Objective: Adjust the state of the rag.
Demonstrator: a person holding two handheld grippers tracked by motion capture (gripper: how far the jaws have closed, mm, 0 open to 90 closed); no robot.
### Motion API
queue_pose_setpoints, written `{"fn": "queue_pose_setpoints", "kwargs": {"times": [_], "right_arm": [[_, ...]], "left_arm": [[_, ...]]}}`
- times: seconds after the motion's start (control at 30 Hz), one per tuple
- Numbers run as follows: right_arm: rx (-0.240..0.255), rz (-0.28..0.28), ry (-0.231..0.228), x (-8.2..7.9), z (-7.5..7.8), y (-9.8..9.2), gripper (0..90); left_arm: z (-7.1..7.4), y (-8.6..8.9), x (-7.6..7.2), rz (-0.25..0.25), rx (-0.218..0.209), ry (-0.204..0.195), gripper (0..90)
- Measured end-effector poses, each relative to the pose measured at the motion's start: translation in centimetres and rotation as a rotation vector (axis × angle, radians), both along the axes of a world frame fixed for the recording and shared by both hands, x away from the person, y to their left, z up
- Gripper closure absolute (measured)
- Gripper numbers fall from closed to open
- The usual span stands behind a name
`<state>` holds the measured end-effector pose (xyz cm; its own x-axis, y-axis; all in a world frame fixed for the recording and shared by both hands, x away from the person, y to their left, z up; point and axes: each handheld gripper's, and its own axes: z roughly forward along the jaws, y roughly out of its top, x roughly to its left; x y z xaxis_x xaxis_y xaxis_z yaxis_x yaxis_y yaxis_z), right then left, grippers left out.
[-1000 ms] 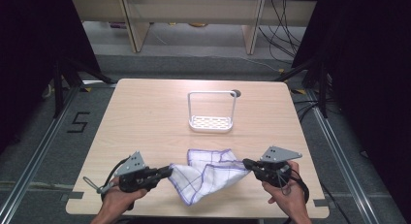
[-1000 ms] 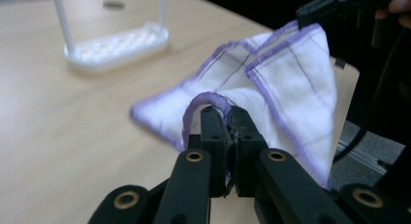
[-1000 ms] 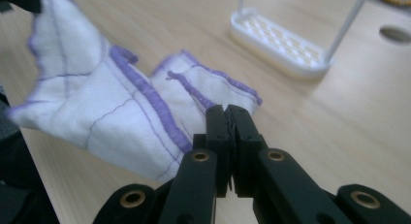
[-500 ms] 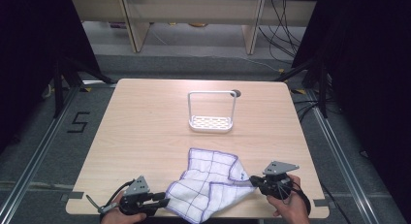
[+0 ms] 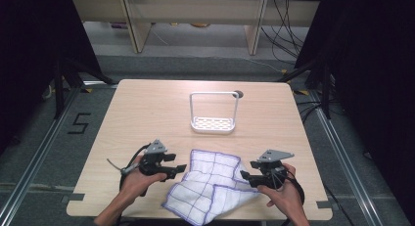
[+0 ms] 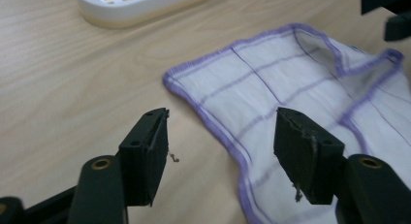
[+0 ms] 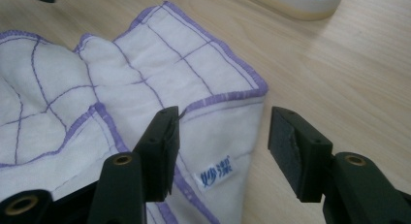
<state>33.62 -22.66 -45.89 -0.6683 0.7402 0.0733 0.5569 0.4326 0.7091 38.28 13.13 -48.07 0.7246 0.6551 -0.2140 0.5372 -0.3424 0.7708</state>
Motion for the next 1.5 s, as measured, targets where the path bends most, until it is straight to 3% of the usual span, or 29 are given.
{"fn": "queue_pose_setpoints", "kwargs": {"times": [0.07, 0.17, 0.2, 0.23, 0.33, 0.37, 0.47, 0.53, 0.57, 0.6, 0.63, 0.67, 0.7, 0.77, 0.93, 0.97, 1.1, 1.17, 1.27, 1.33, 1.37, 1.4, 1.43, 1.5], "right_arm": [[-0.003, -0.011, 0.038, 0.4, -0.1, 0.5, 41.3], [-0.018, -0.019, 0.049, 1.2, -0.8, 1.1, 39.7], [-0.018, -0.019, 0.049, 1.2, -0.8, 1.1, 39.7], [-0.036, -0.010, 0.063, 1.4, -1.2, 1.5, 39.1], [-0.064, -0.008, 0.085, 1.6, -1.6, 1.6, 38.9], [-0.070, -0.016, 0.109, 1.7, -1.9, 1.9, 39.2], [-0.087, -0.008, 0.112, 1.9, -2.2, 2.0, 42.8], [-0.107, 0.012, 0.106, 2.1, -2.5, 2.3, 56.0], [-0.105, 0.022, 0.096, 2.3, -2.6, 2.4, 64.5], [-0.105, 0.022, 0.096, 2.3, -2.6, 2.4, 64.5], [-0.117, 0.035, 0.083, 2.5, -2.8, 2.4, 71.2], [-0.122, 0.051, 0.068, 2.9, -2.7, 2.4, 82.9], [-0.125, 0.055, 0.061, 3.2, -2.6, 2.4, 85.1], [-0.124, 0.057, 0.058, 3.9, -2.2, 2.3, 86.1], [-0.103, 0.038, 0.053, 6.3, -1.5, 2.6, 86.6], [-0.084, 0.036, 0.032, 6.9, -1.6, 2.7, 86.6], [-0.045, 0.015, 0.034, 8.8, -1.4, 2.7, 86.6], [-0.005, -0.011, 0.028, 10.8, -1.5, 2.5, 86.5], [0.038, -0.025, 0.055, 12.2, -2.0, 2.3, 85.1], [0.038, -0.033, 0.058, 12.6, -2.4, 2.3, 81.5], [0.000, -0.067, 0.050, 13.1, -3.2, 2.5, 72.3], [0.000, -0.067, 0.050, 13.1, -3.2, 2.5, 72.3], [-0.049, -0.106, 0.062, 12.9, -3.1, 2.5, 63.6], [-0.013, -0.117, 0.037, 12.6, -2.5, 2.3, 61.6]], "left_arm": [[-0.4, -0.8, 1.5, -0.009, 0.044, -0.004, 34.3], [-1.1, -2.0, 2.6, -0.015, 0.027, 0.016, 33.0], [-1.3, -2.4, 2.8, -0.020, 0.060, 0.004, 33.0], [-1.7, -3.4, 2.9, -0.028, 0.120, -0.019, 31.4], [-2.3, -4.3, 3.1, -0.044, 0.152, -0.022, 31.7], [-2.8, -5.0, 3.2, -0.073, 0.177, -0.023, 36.4], [-3.2, -5.4, 3.2, -0.078, 0.205, -0.047, 45.7], [-3.0, -5.5, 3.3, -0.098, 0.193, -0.062, 62.0], [-2.8, -5.6, 3.2, -0.107, 0.226, -0.116, 69.3], [-2.8, -5.6, 3.2, -0.107, 0.226, -0.116, 75.5], [-2.8, -5.5, 3.3, -0.109, 0.214, -0.120, 75.5], [-2.7, -5.4, 3.4, -0.104, 0.205, -0.132, 85.2], [-2.7, -5.4, 3.4, -0.104, 0.205, -0.132, 86.3], [-2.4, -4.9, 3.5, -0.098, 0.208, -0.145, 87.0], [-1.3, -2.1, 4.6, -0.007, 0.178, -0.165, 87.4], [-1.2, -1.6, 4.8, 0.010, 0.168, -0.165, 87.5], [-0.9, -0.4, 5.3, 0.052, 0.141, -0.166, 87.6], [-0.7, 0.6, 5.8, 0.081, 0.136, -0.169, 87.6], [-0.8, 1.2, 6.2, 0.099, 0.126, -0.162, 87.6], [-1.0, 1.4, 6.2, 0.104, 0.134, -0.155, 87.6], [-1.4, 1.5, 6.3, 0.106, 0.141, -0.142, 87.5], [-1.4, 1.5, 6.3, 0.106, 0.141, -0.142, 87.4], [-1.9, 1.5, 6.5, 0.103, 0.147, -0.130, 87.4], [-2.2, 1.6, 6.6, 0.108, 0.156, -0.123, 87.3]]}}
